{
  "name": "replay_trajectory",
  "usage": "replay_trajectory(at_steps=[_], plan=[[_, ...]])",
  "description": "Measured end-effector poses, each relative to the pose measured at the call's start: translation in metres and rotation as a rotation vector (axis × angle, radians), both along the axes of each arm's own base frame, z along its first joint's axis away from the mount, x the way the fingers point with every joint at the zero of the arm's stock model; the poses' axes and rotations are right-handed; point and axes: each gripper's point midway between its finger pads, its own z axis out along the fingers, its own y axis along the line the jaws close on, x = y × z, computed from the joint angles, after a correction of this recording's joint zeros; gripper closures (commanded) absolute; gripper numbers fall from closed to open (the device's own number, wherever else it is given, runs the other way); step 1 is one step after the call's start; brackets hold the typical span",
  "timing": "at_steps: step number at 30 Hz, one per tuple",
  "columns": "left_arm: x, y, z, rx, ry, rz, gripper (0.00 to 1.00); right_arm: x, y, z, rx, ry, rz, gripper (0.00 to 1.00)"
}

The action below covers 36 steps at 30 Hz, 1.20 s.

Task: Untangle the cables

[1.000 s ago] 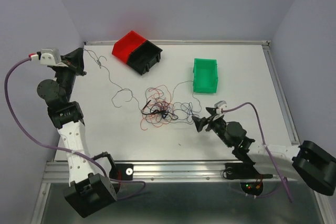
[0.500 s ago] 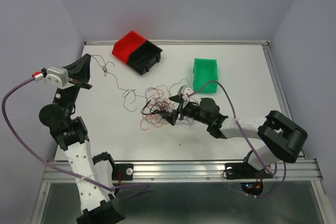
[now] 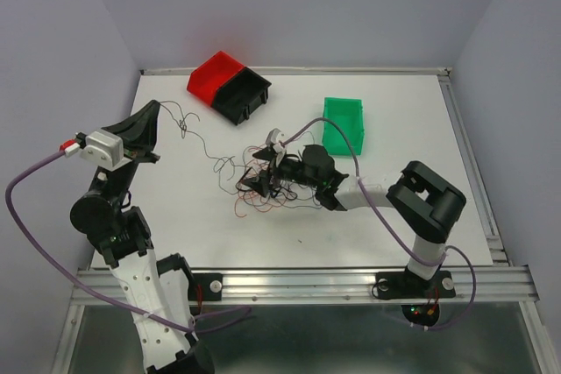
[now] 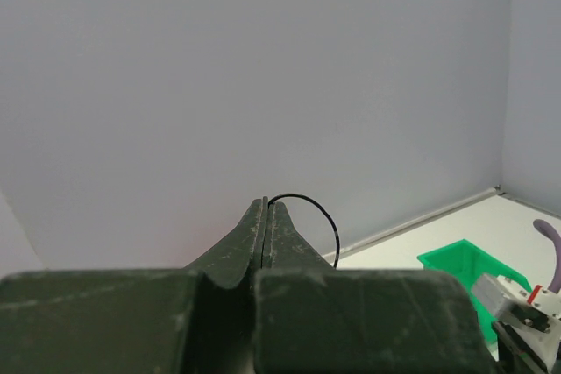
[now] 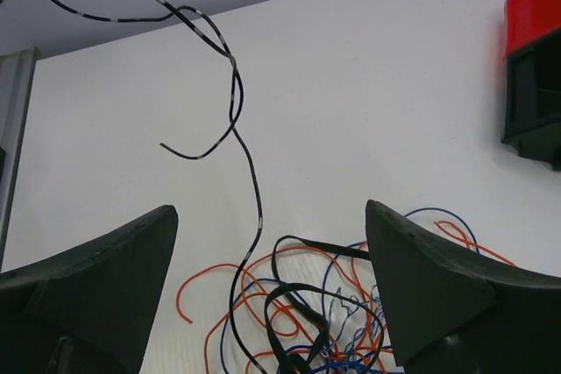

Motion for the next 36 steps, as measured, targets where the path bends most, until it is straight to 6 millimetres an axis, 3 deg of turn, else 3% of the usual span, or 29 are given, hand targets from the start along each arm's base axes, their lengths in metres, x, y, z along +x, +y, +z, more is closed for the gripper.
replay_trajectory(at_steps=[1, 2, 4, 5, 7, 12, 16, 20, 24, 26, 29, 32, 36], plan=[[0.0, 0.0, 0.0, 0.001, 0.001, -0.001, 1.0, 0.003, 0.002, -0.003, -0.004, 0.003, -0.008, 0.22], [0.0, -0.001, 0.0, 0.003, 0.001, -0.004, 1.0, 0.007, 0.003, -0.007, -0.01, 0.004, -0.019, 0.39], [-0.001, -0.001, -0.001, 0.005, 0.002, -0.006, 1.0, 0.013, 0.007, -0.012, -0.016, 0.009, -0.036, 0.61], [-0.001, -0.001, -0.001, 0.005, 0.002, -0.006, 1.0, 0.017, 0.009, -0.017, -0.023, 0.016, -0.043, 0.86], [-0.001, -0.001, -0.001, 0.005, 0.001, -0.005, 1.0, 0.02, 0.01, -0.025, -0.034, 0.03, -0.055, 1.0], [0.007, 0.014, 0.0, -0.035, 0.001, 0.067, 1.0, 0.022, 0.003, -0.024, -0.031, 0.035, -0.095, 0.99], [0.034, 0.048, -0.004, -0.126, 0.054, 0.197, 1.0, 0.014, -0.03, -0.02, -0.023, 0.048, -0.185, 0.99], [0.075, 0.091, -0.023, -0.225, 0.17, 0.33, 1.0, 0.006, -0.093, -0.019, 0.015, 0.075, -0.397, 0.99], [0.11, 0.116, -0.067, -0.287, 0.323, 0.393, 1.0, -0.004, -0.178, -0.022, 0.072, 0.108, -0.665, 0.99], [0.117, 0.124, -0.082, -0.308, 0.373, 0.418, 1.0, -0.01, -0.226, -0.008, 0.178, 0.097, -0.808, 1.0], [0.117, 0.132, -0.081, -0.318, 0.365, 0.453, 1.0, -0.016, -0.275, 0.016, 0.335, 0.082, -0.957, 0.99], [0.114, 0.135, -0.076, -0.32, 0.341, 0.473, 1.0, -0.022, -0.299, 0.041, 0.453, 0.072, -1.019, 0.99], [0.114, 0.133, -0.073, -0.314, 0.33, 0.462, 1.0, -0.032, -0.313, 0.069, 0.568, 0.046, -1.011, 1.0]])
